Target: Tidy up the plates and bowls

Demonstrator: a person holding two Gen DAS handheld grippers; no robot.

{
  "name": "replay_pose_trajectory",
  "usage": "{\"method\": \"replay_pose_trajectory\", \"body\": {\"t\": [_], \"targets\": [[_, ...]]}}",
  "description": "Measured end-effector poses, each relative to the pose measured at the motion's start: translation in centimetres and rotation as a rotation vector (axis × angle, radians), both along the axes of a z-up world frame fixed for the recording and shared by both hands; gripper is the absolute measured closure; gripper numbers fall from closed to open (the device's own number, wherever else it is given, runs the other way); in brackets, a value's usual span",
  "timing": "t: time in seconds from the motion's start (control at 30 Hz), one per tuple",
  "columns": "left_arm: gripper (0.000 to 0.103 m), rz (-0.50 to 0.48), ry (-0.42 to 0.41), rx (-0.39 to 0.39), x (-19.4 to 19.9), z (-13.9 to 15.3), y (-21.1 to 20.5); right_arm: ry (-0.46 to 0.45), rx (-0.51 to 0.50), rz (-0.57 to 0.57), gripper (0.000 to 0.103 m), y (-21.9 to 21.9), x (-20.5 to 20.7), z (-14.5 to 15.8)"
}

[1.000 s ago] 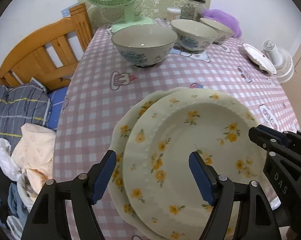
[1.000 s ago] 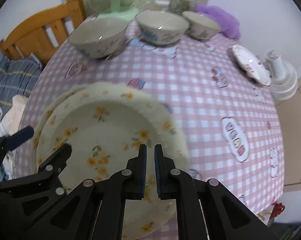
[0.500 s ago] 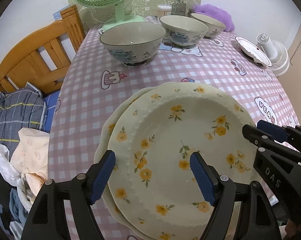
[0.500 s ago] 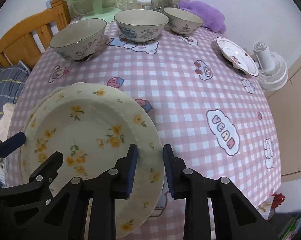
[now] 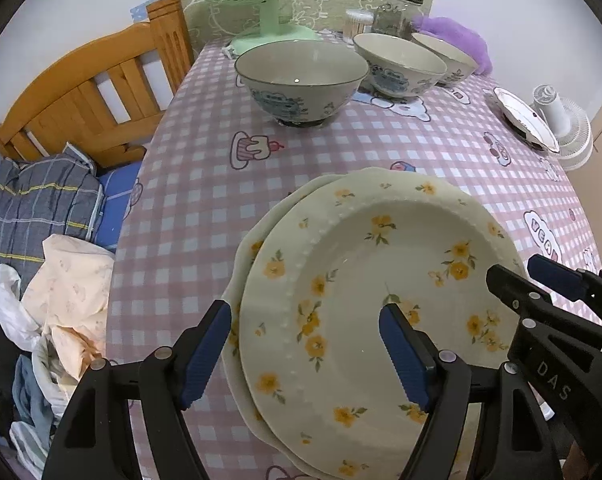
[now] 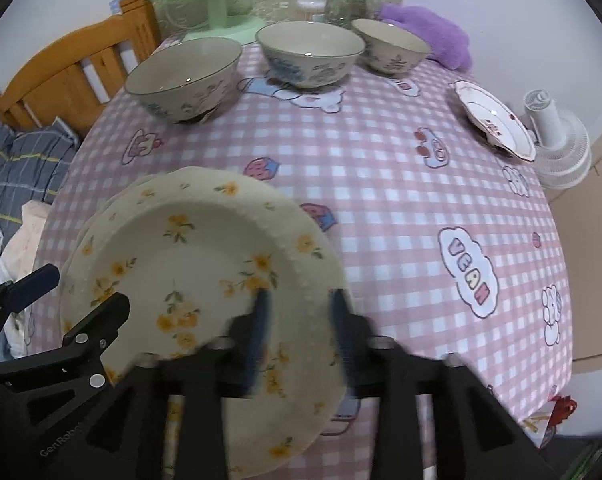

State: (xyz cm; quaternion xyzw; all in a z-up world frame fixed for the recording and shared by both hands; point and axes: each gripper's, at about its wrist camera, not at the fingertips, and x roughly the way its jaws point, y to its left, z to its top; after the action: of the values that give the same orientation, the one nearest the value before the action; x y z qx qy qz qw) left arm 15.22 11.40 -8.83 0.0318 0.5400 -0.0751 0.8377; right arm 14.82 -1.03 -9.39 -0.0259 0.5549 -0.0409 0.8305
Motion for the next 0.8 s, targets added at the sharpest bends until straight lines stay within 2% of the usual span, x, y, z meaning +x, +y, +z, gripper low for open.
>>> {"method": "replay_pose_trajectory", "body": {"t": [0.17, 0.4, 0.43, 0.47, 0.67, 0.8], "targets": [[0.025, -0.016, 0.004, 0.008, 0.0, -0.1, -0.4, 0.014, -0.008, -0.018, 0.060, -0.6, -0.1, -0.6], [0.025, -0.015, -0.001, 0.017, 0.1, 0.1, -0.2, -0.002, 0.000, 0.022, 0.062, 0.6, 0.1, -0.7], [0.025, -0.011, 0.001, 0.023, 0.2, 0.0, -0.2, -0.007, 0.021, 0.051, 0.076, 1.1, 0.1, -0.5], [0.025, -0.004, 0.004, 0.030, 0.2, 0.0, -0.1, 0.001, 0.026, 0.066, 0.081, 1.5, 0.2, -0.5], [0.025, -0.008, -0.006, 0.009, 0.2, 0.9, -0.3, 0.009, 0.047, 0.049, 0.081, 0.8, 0.4, 0.2], [0.025, -0.011, -0.036, 0.007, 0.3, 2.0, -1.3, -0.024, 0.058, 0.039, 0.069, -0.4, 0.6, 1.7]]}}
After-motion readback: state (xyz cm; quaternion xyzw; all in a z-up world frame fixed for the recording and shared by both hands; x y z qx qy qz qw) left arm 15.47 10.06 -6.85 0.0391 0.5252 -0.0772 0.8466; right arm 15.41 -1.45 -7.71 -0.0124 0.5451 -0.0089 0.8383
